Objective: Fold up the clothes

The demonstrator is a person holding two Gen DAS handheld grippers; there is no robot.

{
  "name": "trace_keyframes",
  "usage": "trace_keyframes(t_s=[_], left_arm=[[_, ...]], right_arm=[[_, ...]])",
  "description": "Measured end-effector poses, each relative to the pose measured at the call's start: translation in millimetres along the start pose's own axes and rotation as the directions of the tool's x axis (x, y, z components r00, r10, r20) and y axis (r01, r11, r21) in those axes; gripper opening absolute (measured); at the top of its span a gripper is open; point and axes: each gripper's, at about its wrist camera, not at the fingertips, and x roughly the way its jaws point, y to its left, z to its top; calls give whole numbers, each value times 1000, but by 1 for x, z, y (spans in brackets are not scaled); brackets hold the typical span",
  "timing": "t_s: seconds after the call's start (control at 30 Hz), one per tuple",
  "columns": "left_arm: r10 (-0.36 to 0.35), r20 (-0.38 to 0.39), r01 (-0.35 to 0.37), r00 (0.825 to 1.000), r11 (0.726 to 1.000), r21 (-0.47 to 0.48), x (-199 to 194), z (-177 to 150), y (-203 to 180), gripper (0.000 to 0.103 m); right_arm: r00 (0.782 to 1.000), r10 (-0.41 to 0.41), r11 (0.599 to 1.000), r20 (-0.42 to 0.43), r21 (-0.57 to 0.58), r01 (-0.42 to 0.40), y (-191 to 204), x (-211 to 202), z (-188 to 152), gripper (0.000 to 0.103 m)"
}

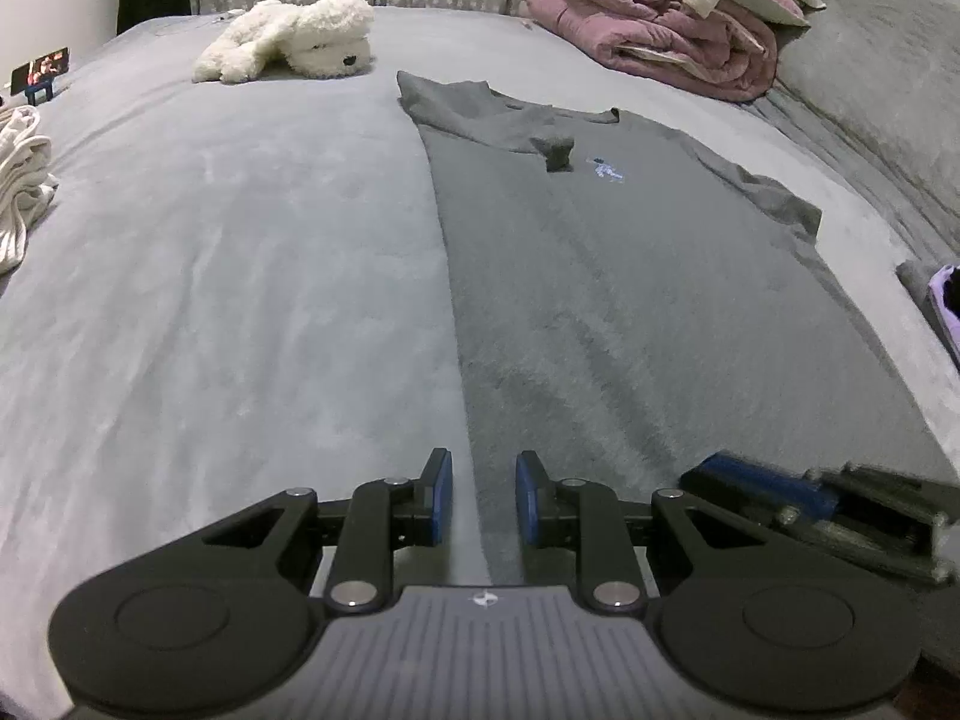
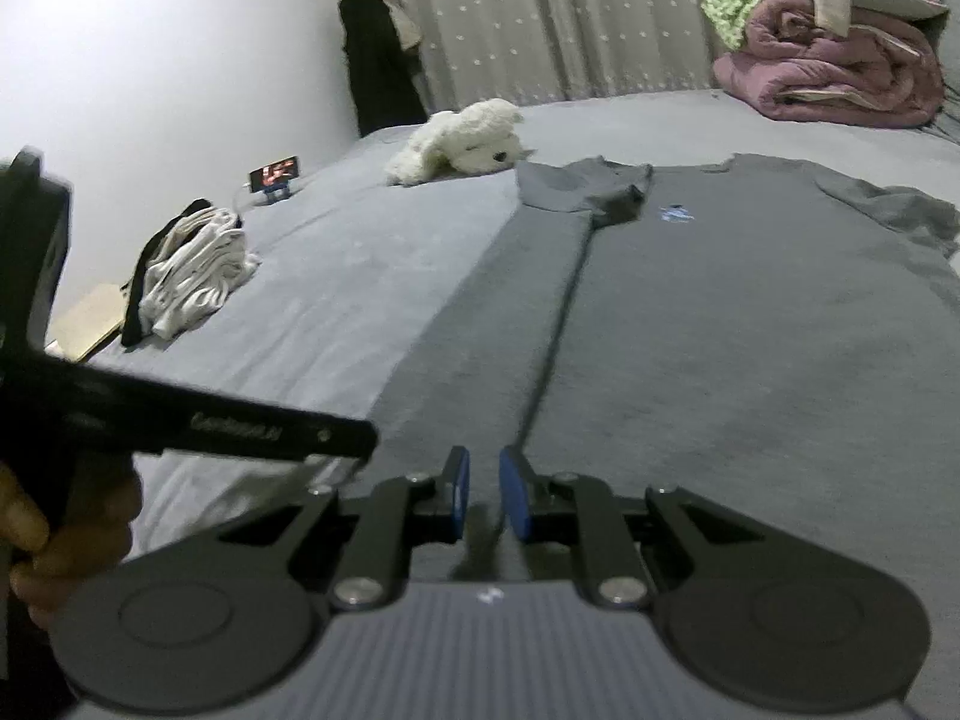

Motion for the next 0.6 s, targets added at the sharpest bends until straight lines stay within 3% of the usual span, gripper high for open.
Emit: trace_keyframes(t_s=[0.13, 0.3, 0.47, 0.6], left_arm=[[4, -21, -4, 1000, 1000, 2, 5, 16, -3, 22], [-19, -16, 19, 1000, 999, 37, 19, 59, -17, 22], [-47, 11, 46, 999, 997, 65, 54, 106, -22, 22], [-97, -5, 97, 995, 995, 23, 91, 120, -6, 22]], right_arm=[[997, -32, 998, -69, -47, 29, 7, 14, -5, 14], [997, -20, 999, -72, -38, 18, 4, 17, -5, 14], [997, -15, 999, -75, -41, 12, 3, 20, -3, 14], [997, 8, 1000, -76, -13, -9, -3, 20, -1, 14]])
